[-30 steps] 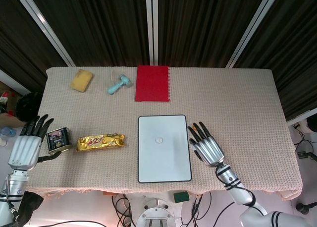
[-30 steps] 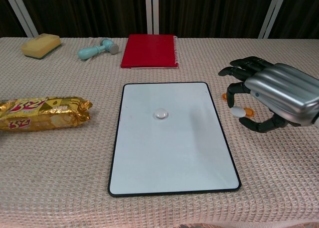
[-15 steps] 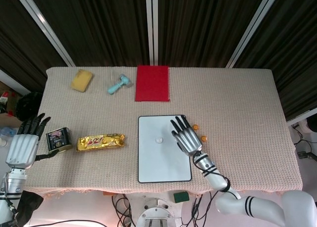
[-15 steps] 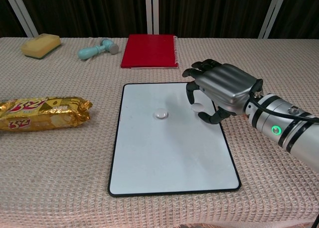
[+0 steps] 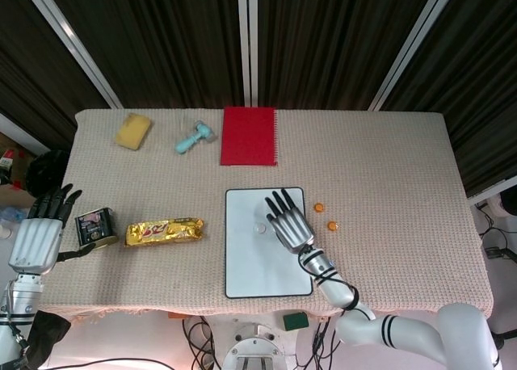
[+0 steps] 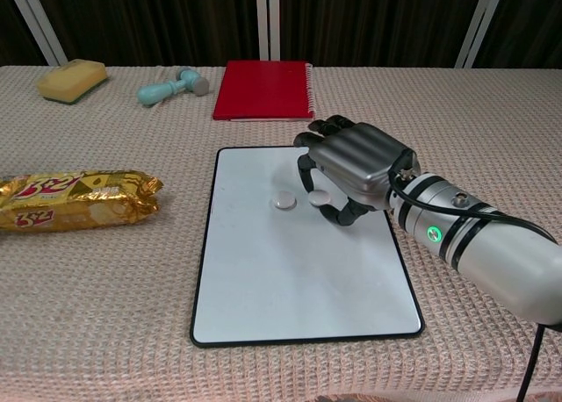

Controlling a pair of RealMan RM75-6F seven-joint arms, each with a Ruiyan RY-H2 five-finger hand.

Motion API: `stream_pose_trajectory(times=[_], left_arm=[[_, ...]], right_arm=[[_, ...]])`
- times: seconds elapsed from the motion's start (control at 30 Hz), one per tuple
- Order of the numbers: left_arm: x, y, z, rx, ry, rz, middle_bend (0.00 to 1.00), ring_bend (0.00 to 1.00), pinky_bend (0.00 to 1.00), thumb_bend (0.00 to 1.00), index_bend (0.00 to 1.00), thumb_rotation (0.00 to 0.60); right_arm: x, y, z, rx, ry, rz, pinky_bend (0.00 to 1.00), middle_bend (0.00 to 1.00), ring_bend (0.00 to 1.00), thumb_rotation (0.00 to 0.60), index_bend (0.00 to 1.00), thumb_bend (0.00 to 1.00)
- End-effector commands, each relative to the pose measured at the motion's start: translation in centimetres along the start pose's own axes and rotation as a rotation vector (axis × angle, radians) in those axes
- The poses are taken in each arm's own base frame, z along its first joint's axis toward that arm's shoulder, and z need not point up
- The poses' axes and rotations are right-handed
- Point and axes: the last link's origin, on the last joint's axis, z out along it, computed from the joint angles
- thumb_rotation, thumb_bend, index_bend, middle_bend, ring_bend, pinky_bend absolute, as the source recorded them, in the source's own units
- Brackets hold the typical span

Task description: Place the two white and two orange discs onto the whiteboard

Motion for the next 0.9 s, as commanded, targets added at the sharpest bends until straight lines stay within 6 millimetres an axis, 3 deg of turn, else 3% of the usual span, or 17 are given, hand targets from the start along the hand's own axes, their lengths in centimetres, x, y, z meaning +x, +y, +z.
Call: stream_pose_trajectory(times=[0.03,0.5,0.9], left_arm=[[0.02,-0.01,-0.03,-0.002,0.000,0.000,0.03,0.01,0.12,0.00,0.10,0.485],[0.02,-0.01,-0.02,-0.004,-0.001,-0.001,0.03,0.01,0.12,0.00,0.10,0.485],[0.01,-0.01,0.00,-0.007,-0.003,-0.004,0.03,0.01,0.12,0.00,0.11,0.485]], right_arm=[[-0.03,-0.22,0.08,0.004,0.002,0.003,0.00,0.09,0.00,0.600,0.58,0.39],[0.06,-0.95,0.51,0.014,0.006,-0.006,0.00,0.09,0.00,0.600,0.57,0.39],[0.17,-0.99,0.49,0.009,-0.001,-0.005,0.00,0.08,0.00,0.600,0.45,0.33]])
